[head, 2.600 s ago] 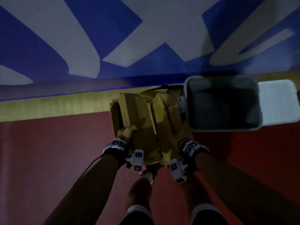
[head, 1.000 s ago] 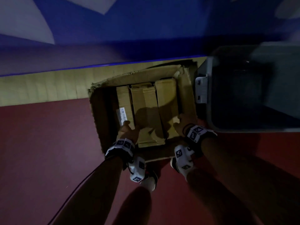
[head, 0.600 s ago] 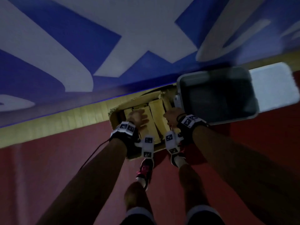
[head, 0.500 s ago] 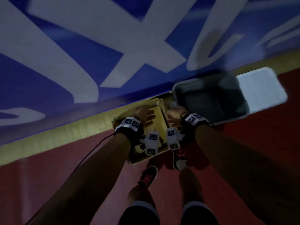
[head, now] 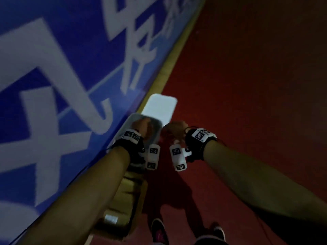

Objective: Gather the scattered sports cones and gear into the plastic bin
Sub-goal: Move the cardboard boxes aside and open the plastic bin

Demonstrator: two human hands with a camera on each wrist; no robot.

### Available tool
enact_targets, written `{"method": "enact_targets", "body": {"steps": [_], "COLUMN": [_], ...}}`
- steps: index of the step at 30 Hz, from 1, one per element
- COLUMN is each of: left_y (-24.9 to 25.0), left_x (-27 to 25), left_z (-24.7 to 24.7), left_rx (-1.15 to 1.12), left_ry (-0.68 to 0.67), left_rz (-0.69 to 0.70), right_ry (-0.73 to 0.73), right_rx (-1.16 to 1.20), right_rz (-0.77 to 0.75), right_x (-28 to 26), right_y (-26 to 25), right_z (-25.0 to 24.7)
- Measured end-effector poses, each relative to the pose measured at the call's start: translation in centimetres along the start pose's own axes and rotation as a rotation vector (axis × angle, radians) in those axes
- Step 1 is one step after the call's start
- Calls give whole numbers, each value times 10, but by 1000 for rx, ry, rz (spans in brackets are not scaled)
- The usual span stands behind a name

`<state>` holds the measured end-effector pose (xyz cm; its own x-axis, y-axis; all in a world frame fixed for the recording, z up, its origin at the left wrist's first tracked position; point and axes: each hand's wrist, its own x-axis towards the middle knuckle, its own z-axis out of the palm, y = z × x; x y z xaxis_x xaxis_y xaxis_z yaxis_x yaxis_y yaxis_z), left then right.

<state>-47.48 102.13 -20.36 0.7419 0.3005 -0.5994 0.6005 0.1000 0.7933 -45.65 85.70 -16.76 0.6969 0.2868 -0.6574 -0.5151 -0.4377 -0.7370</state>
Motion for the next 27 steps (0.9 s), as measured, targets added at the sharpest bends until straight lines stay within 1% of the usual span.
{"method": "enact_targets", "body": {"steps": [2,3,5,7,8,10,11,13,14,18,19,20,22,27], "left_y": [22,28,35,34,32,20,14,-9,-22,-61,-66,-69,-83,-116], "left_x": [-29,-42,-73,-119,-134,-181,-200,-254,-279,-366,-379,-386,-412,-435], "left_z": [86,124,194,288,321,412,444,533,570,683,700,713,758,853], "left_rx": [40,41,77,167,183,225,235,276,293,373,392,404,467,589], "left_ry": [-143,-193,-300,-380,-378,-431,-473,-606,-651,-838,-870,-891,-941,-1015], "left_rz": [44,61,82,131,162,219,229,234,231,255,262,270,294,288], "right_ry": [187,279,368,470,508,639,678,812,865,1036,1059,1067,1123,1240], "right_rx": [140,183,296,393,418,478,519,643,713,870,903,925,998,1206], "right_rz": [-73,-90,-110,-156,-166,-167,-164,-160,-158,-153,-153,-144,-126,-75], "right_x": [-31,-46,-81,-130,-149,-205,-225,-282,-307,-391,-402,-411,-436,-464], "right_y": [26,39,66,106,123,177,197,259,286,370,387,398,436,516], "right_z": [-68,-99,-157,-229,-255,-323,-346,-404,-428,-500,-512,-519,-542,-593]}}
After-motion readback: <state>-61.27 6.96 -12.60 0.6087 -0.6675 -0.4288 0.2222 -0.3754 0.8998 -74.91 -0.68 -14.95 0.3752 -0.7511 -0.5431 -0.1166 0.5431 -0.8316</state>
